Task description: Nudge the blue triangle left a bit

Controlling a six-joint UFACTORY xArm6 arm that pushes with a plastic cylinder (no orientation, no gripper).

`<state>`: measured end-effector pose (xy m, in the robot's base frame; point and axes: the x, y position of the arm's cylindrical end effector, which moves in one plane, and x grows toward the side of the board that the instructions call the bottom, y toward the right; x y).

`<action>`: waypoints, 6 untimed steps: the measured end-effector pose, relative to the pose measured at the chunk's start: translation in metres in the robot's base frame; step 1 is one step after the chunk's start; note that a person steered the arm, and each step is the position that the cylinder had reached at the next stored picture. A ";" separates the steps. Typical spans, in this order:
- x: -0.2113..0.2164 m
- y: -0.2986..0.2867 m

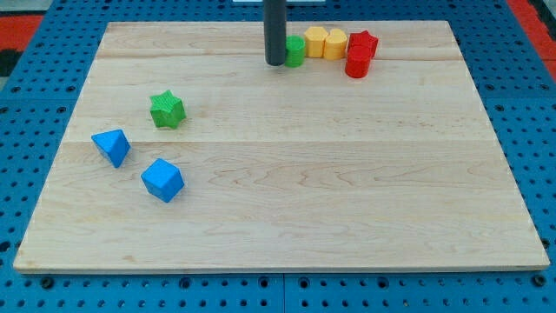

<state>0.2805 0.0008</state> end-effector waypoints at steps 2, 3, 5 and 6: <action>0.040 -0.021; 0.109 -0.050; 0.170 -0.183; 0.159 -0.212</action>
